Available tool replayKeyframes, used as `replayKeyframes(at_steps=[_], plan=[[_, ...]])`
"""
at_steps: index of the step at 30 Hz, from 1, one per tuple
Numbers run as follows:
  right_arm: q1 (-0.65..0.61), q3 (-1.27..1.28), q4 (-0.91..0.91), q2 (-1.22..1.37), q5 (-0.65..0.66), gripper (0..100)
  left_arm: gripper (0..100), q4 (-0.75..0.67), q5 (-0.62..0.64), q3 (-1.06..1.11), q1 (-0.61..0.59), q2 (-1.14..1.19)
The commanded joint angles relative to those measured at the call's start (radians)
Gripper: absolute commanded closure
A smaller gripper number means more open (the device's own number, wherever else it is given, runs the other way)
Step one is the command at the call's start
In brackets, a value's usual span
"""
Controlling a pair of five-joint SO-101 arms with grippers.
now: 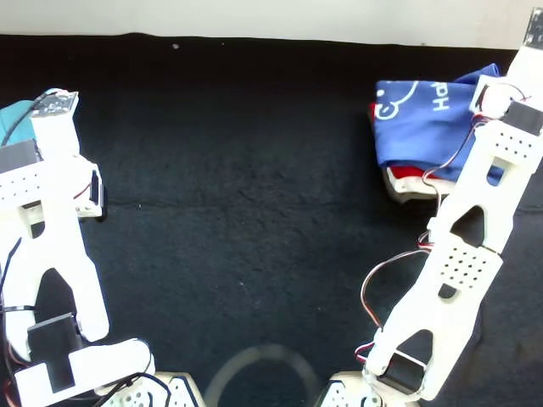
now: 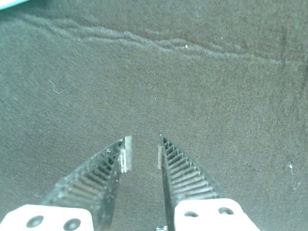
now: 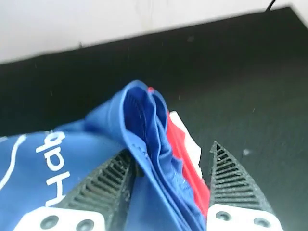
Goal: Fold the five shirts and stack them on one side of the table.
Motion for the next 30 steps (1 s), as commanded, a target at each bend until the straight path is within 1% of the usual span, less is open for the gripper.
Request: replayKeyframes(at_steps=[1, 4, 10, 14, 15, 18, 19, 22, 27, 30], plan=[[0.012, 0.021, -0.008, 0.007, -0.008, 78.9, 89, -0.012, -0.005, -0.035, -0.005, -0.036], [0.012, 0.024, -0.001, 0.035, -0.011, 78.8, 89, -0.012, -0.005, -0.036, -0.005, -0.036], [-0.016, 0.016, 0.117, 0.042, -0.028, 78.6, 89, -0.012, -0.005, -0.036, -0.005, -0.036], [-0.013, -0.051, 0.156, 0.025, -0.170, 78.3, 89, -0.012, -0.005, -0.036, -0.005, -0.036], [-0.013, -0.073, 0.165, 0.019, -0.184, 77.0, 89, -0.011, -0.005, -0.036, -0.007, -0.036], [-0.013, -0.137, 0.186, 0.002, -0.215, 68.2, 89, -0.011, -0.006, -0.036, -0.010, -0.038], [-0.015, -0.153, 0.189, 0.002, -0.227, 67.0, 89, -0.011, -0.006, -0.036, -0.010, -0.038], [-0.021, -0.194, 0.189, 0.001, -0.249, 67.0, 89, -0.009, -0.006, -0.036, -0.010, -0.038], [-0.031, -0.266, 0.189, 0.001, -0.384, 67.3, 89, -0.011, -0.006, -0.036, -0.010, -0.038], [-0.048, -0.331, 0.191, 0.001, -0.408, 69.6, 89, -0.011, -0.006, -0.036, -0.010, -0.038]])
